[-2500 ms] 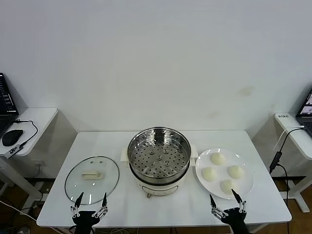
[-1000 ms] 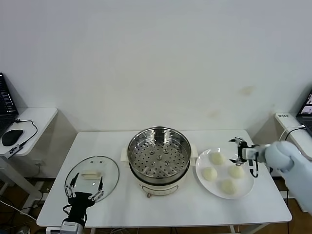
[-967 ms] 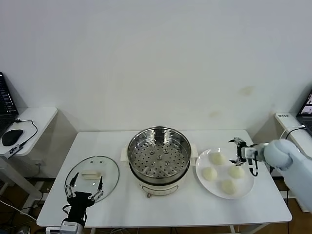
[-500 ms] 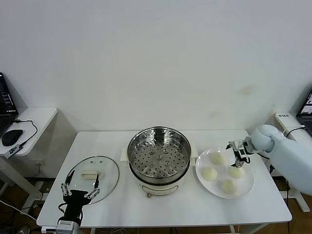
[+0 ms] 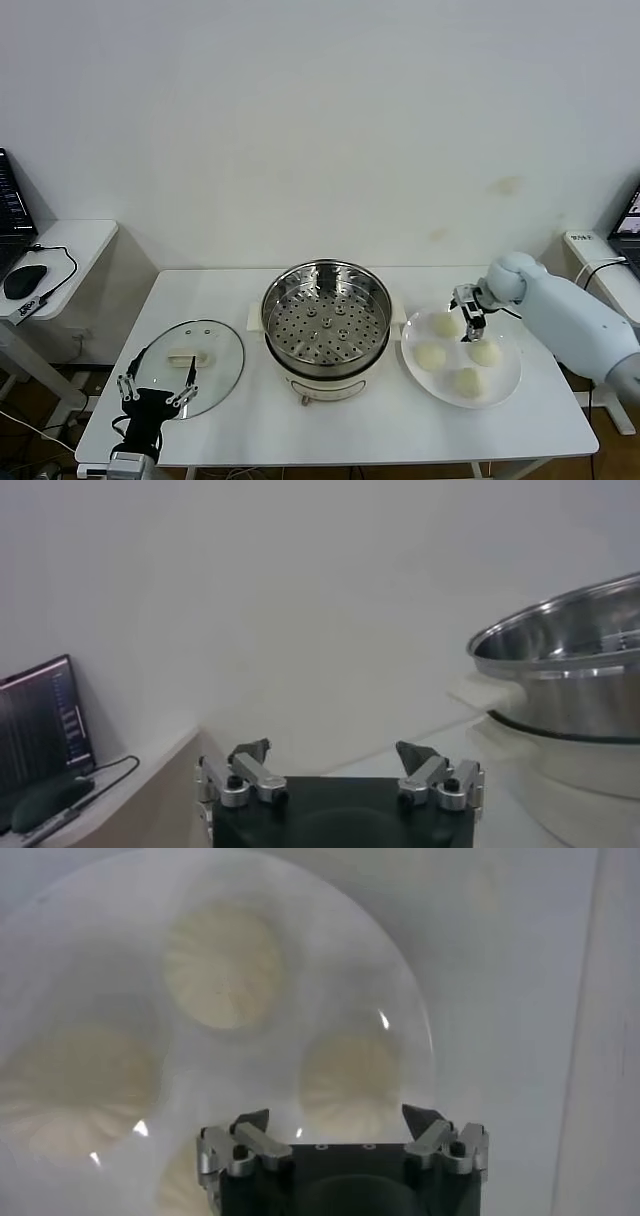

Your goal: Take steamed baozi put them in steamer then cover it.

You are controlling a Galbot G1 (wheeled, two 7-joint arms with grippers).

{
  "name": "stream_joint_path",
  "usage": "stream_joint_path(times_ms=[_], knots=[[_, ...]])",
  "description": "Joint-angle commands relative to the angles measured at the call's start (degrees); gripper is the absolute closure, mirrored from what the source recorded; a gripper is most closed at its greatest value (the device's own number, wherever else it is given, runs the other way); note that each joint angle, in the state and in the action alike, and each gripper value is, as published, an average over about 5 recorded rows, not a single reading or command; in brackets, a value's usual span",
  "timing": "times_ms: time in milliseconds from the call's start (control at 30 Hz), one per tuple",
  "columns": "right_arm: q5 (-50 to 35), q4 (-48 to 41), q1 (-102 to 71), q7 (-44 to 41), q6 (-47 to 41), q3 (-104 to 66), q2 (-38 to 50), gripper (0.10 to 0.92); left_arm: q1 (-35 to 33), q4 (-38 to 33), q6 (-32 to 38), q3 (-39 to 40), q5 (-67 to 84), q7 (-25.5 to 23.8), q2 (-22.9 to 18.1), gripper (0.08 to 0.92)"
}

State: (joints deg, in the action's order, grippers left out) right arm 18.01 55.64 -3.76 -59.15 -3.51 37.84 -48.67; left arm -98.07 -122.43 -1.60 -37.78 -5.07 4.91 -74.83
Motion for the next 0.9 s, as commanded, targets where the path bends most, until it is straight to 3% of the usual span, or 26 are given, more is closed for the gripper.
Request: stream_joint_path(times_ms=[33,533,900], knots=[[1.0,-5.2,1.5,0.1,0.3,1.8,-3.8,0.225,0.1,-0.2,0.0,-0.3,0.0,0.0,0.1,0.177],[0.9,-5.0,1.8,0.2,0.2,1.5,-3.9,0.368,-0.2,-0.9,0.2,-0.4,0.0,0.0,0.2,0.177],[-6.9,3.9,10.8,-3.6,-0.9,6.7,2.2,0.401,0.2,-0.7,0.3,-0.3,0.4,-0.2,0.5,0.177]])
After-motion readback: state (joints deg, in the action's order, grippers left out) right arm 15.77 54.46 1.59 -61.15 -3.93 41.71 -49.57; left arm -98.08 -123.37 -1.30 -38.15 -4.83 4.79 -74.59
